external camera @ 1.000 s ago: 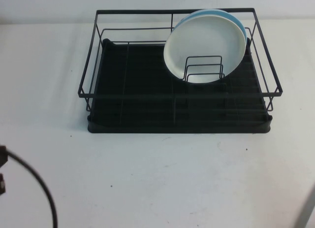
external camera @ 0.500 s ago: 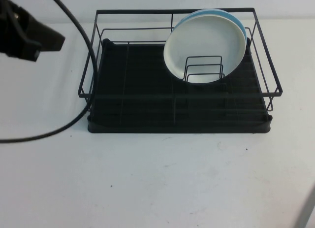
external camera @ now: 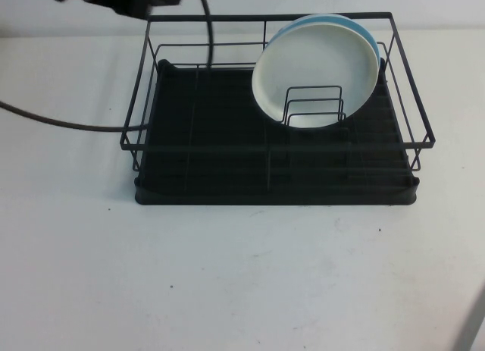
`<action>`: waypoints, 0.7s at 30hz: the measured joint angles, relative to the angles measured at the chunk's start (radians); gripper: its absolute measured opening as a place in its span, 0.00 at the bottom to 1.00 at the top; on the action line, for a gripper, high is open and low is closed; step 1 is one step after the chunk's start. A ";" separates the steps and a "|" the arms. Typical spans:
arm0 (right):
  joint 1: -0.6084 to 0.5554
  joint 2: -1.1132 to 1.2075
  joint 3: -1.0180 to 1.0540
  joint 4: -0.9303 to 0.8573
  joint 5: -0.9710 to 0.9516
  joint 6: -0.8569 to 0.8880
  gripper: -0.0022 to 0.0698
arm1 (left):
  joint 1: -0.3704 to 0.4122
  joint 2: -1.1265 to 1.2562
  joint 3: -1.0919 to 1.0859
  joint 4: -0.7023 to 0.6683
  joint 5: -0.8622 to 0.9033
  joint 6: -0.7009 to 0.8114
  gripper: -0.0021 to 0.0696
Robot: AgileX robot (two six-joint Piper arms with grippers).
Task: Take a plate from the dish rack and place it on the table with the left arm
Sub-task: Grasp the plate from the shelf
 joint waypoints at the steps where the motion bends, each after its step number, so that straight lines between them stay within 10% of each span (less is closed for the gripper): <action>1: 0.000 0.000 0.000 0.000 0.000 0.000 0.00 | -0.028 0.017 -0.005 -0.002 -0.017 0.034 0.26; 7: 0.000 0.000 0.000 0.000 0.000 0.000 0.00 | -0.184 0.106 -0.005 -0.005 -0.215 0.201 0.58; 21: 0.000 0.000 0.000 0.000 0.000 0.000 0.00 | -0.313 0.295 -0.005 -0.029 -0.580 0.264 0.63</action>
